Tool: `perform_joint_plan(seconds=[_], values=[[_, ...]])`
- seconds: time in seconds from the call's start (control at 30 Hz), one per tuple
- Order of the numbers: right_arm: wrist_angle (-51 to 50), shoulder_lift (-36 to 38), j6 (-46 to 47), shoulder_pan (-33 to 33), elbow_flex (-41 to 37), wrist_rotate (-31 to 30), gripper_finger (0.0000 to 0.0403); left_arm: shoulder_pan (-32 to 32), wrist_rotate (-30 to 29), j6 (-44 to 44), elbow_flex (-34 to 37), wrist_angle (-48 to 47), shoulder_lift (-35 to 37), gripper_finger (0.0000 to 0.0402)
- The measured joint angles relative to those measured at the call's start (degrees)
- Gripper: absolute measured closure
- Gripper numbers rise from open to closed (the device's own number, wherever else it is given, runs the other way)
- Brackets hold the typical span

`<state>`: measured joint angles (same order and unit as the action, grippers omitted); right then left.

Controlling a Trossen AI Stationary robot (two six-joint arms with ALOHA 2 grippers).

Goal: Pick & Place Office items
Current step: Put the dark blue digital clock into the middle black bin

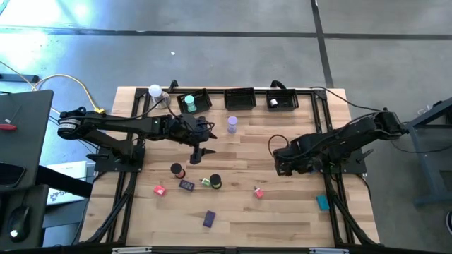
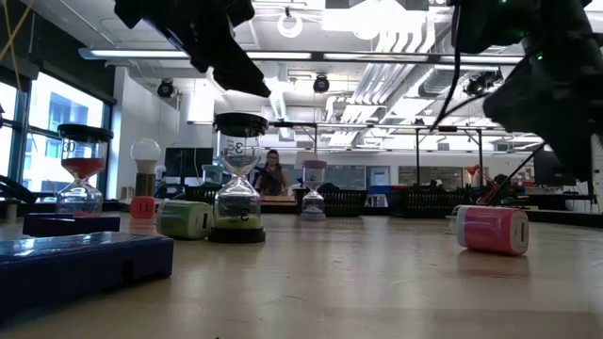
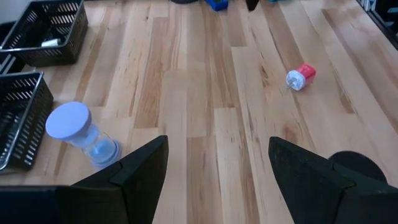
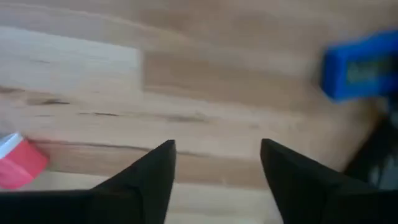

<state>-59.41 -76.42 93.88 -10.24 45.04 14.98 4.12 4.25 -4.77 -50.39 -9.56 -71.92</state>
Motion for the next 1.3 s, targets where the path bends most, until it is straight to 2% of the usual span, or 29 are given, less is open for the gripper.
perform_joint_plan(seconds=[0.17,0.27,0.4,0.5,0.77,0.9,1.13,1.3], values=[[-3.5,0.0,2.3,0.0,0.0,6.2,0.0129,1.1,0.0,0.0,0.0,-2.8,0.0,0.0131],[-4.1,0.0,6.6,0.0,0.0,5.9,0.0120,2.2,0.0,0.0,0.0,-5.0,0.0,0.0131],[-4.9,0.0,11.5,0.0,0.0,3.7,0.0119,3.8,0.0,0.0,0.0,-6.2,0.0,0.0131],[-5.1,0.0,12.7,0.3,0.0,7.2,0.0123,4.6,0.0,-0.3,0.2,-7.4,0.0,0.0131],[-12.7,1.4,16.3,0.3,-0.3,9.6,0.0127,5.2,0.0,-2.1,2.3,-7.2,-0.3,0.0131],[-7.4,3.8,21.7,0.3,-3.1,9.8,0.0127,5.2,0.0,-2.2,2.6,-7.2,-0.3,0.0131],[9.6,7.2,30.1,0.1,-11.1,3.1,0.0128,5.2,0.0,-2.5,2.6,-7.2,-0.3,0.0131],[11.6,7.7,35.5,0.1,-13.5,-1.5,0.0128,5.2,0.0,-3.0,2.6,-7.4,-0.3,0.0131]])
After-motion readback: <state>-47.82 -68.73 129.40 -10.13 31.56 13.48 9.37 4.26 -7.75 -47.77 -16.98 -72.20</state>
